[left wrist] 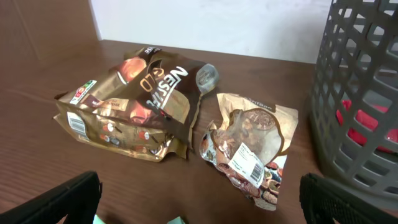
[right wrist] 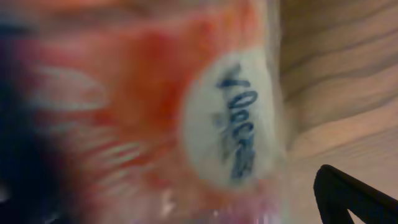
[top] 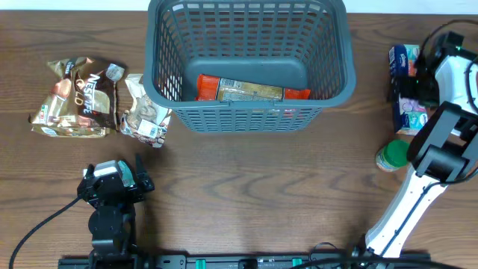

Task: Pack container
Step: 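Grasp the blue-and-white box with the right gripper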

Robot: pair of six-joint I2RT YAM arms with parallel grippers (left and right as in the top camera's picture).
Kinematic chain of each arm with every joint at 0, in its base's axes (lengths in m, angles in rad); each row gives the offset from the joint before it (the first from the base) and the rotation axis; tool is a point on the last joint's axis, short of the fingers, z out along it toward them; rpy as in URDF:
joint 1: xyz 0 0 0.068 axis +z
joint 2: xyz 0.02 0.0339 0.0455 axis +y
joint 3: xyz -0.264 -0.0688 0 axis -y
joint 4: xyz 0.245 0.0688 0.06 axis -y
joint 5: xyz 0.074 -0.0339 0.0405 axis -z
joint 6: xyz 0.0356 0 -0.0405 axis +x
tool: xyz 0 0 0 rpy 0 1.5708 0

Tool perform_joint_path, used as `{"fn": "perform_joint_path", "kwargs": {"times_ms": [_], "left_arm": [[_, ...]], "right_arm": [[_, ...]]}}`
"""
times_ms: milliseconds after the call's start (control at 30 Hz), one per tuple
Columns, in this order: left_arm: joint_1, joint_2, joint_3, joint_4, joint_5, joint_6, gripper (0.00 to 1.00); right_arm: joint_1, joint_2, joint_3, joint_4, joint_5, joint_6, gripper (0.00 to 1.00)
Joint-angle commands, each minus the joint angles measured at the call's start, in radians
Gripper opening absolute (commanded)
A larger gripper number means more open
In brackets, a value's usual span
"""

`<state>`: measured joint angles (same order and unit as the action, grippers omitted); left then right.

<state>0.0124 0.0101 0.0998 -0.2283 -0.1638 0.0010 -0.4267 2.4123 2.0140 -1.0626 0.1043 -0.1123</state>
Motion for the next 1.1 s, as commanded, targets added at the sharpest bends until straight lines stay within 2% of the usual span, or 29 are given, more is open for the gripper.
{"fn": "perform_joint_path", "kwargs": {"times_ms": [0, 167, 200, 233, 267, 300, 333, 533, 733, 833, 1067], "left_arm": [[0.006, -0.006, -0.025, -0.009, -0.003, 0.010, 0.99], [0.006, -0.006, -0.025, -0.009, -0.003, 0.010, 0.99], [0.006, -0.006, -0.025, -0.009, -0.003, 0.010, 0.99], [0.006, -0.006, -0.025, -0.009, -0.003, 0.010, 0.99], [0.006, -0.006, -0.025, -0.009, -0.003, 0.010, 0.98], [0.006, -0.006, -0.025, -0.009, -0.003, 0.010, 0.99], [0.006, -0.006, -0.025, -0.009, -0.003, 0.010, 0.98], [0.006, -0.006, -0.025, -0.009, -0.003, 0.010, 0.99], [0.006, -0.006, -0.025, -0.009, -0.003, 0.010, 0.99], [0.006, -0.006, -0.025, -0.009, -0.003, 0.010, 0.99], [0.006, -0.006, -0.025, -0.009, -0.003, 0.010, 0.99]], "right_arm": [[-0.019, 0.060, -0.004, -0.011, 0.010, 0.003, 0.99], [-0.021, 0.094, -0.005, -0.029, 0.002, 0.003, 0.99], [-0.021, 0.094, -0.005, -0.031, -0.002, 0.003, 0.92], [-0.021, 0.094, -0.005, -0.030, -0.006, 0.003, 0.80], [-0.021, 0.093, -0.005, -0.030, -0.008, 0.003, 0.56], [-0.021, 0.093, -0.005, -0.031, -0.008, 0.003, 0.20], [-0.021, 0.093, -0.005, -0.033, -0.008, 0.003, 0.01], [-0.019, 0.093, -0.005, -0.068, -0.079, 0.005, 0.01], [-0.018, 0.041, -0.002, -0.079, -0.288, 0.056, 0.01], [-0.016, -0.027, 0.006, -0.064, -0.371, 0.058, 0.01], [-0.010, -0.291, 0.015, 0.022, -0.371, 0.094, 0.01]]}}
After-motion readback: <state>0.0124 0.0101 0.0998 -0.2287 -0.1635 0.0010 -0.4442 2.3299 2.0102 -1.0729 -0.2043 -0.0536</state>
